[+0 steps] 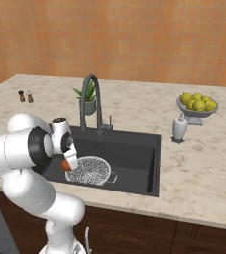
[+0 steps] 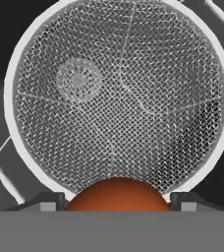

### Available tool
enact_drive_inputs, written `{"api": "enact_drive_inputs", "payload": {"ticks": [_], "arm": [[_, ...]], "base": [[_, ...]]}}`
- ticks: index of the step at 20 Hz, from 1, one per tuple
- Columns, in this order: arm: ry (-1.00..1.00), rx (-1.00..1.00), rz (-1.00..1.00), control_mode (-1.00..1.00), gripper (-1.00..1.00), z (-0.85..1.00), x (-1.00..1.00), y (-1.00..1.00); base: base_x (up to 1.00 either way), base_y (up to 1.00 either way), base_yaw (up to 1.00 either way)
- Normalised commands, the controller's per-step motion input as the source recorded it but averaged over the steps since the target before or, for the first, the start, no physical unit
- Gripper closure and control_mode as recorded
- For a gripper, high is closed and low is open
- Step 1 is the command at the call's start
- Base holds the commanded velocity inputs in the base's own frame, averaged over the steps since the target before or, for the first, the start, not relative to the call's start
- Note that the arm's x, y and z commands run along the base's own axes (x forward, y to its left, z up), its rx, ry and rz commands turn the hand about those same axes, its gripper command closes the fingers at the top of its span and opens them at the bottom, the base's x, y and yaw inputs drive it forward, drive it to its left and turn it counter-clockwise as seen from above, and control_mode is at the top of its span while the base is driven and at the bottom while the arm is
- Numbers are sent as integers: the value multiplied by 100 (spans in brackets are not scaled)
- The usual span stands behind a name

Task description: Put the colander in the sink, put the orange, orange, kiwi in the colander, and turn on the sink faucet and pour water over the colander.

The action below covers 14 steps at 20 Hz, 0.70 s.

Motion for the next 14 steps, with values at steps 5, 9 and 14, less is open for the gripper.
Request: {"api": "enact_drive_inputs", "payload": {"ticks": [5,9,14], "arm": [[0,0,-9,-100,100,-33,22,-7],[0,0,-10,-100,100,-39,10,-8],[0,0,-10,-100,100,-31,8,-1]], "base": [[0,0,0],[0,0,0],[0,0,0]]}}
